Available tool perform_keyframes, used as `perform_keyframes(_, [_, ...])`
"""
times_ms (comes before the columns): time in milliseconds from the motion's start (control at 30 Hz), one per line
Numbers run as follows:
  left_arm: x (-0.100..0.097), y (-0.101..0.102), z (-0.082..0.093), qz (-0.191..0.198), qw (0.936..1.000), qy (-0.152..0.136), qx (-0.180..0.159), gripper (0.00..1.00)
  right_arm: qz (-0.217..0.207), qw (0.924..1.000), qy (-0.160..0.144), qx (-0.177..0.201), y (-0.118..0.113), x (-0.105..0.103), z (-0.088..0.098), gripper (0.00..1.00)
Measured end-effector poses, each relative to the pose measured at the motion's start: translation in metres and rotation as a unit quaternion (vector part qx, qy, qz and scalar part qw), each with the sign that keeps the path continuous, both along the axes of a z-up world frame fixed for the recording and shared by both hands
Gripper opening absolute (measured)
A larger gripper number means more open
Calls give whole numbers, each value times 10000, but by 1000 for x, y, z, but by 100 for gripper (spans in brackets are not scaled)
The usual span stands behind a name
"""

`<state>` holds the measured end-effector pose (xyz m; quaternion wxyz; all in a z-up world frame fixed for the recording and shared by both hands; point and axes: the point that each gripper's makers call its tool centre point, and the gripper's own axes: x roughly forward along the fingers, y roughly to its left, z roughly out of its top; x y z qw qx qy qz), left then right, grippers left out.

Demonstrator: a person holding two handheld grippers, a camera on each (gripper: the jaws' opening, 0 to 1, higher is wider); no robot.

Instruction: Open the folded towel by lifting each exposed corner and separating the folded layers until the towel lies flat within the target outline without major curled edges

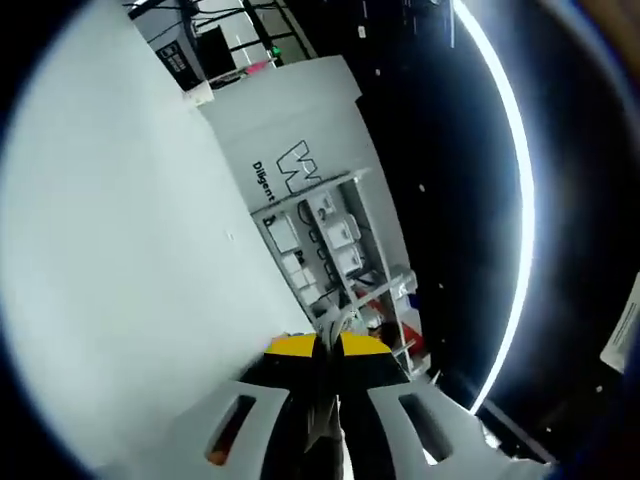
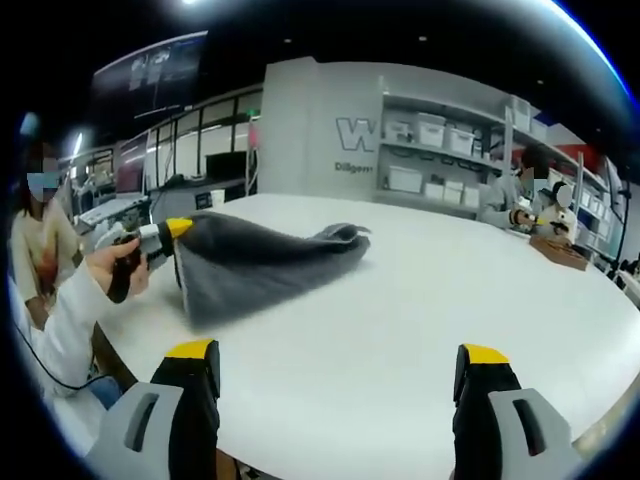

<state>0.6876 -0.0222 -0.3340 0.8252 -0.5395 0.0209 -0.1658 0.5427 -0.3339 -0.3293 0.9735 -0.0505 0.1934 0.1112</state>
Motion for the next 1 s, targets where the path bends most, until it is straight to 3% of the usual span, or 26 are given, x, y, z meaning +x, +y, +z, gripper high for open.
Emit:
perform_keyframes(200, [10, 45, -17, 588, 9978, 300, 100, 5, 19, 10000, 36, -19, 1, 1, -2, 98])
perform_keyframes(300, [16, 71, -29, 993, 9920, 442, 639, 5, 28, 10000, 49, -24, 2, 2, -3, 98])
perform_keyframes(400, [18, 86, -38, 1183, 9878, 585, 831, 5, 27, 10000, 67, -32, 2, 2, -3, 98])
perform_keyframes(467, [19, 98, -45, 1369, 9805, 655, 1251, 5, 20, 10000, 76, -33, 2, 2, -4, 98])
perform_keyframes(600, [23, 110, -58, 1480, 9681, 859, 1833, 6, 24, 9999, 106, -37, 2, 3, -6, 98])
perform_keyframes(700, [28, 109, -62, 1383, 9670, 939, 1923, 6, 39, 9999, 112, -40, 3, 4, -6, 98])
perform_keyframes(800, [27, 109, -65, 1276, 9491, 997, 2700, 7, 52, 9999, 126, -41, 4, 4, -6, 98])
perform_keyframes(867, [28, 112, -68, 1244, 9284, 1029, 3346, 8, 56, 9999, 131, -43, 4, 4, -7, 98])
perform_keyframes(900, [28, 113, -69, 1237, 9233, 1059, 3478, 8, 53, 9999, 130, -41, 4, 4, -7, 98])
perform_keyframes(967, [30, 113, -73, 1116, 9053, 1078, 3954, 9, 44, 9999, 125, -35, 3, 4, -6, 98])
perform_keyframes(1000, [30, 112, -76, 1011, 8927, 1121, 4247, 9, 41, 9999, 122, -30, 3, 3, -6, 98])
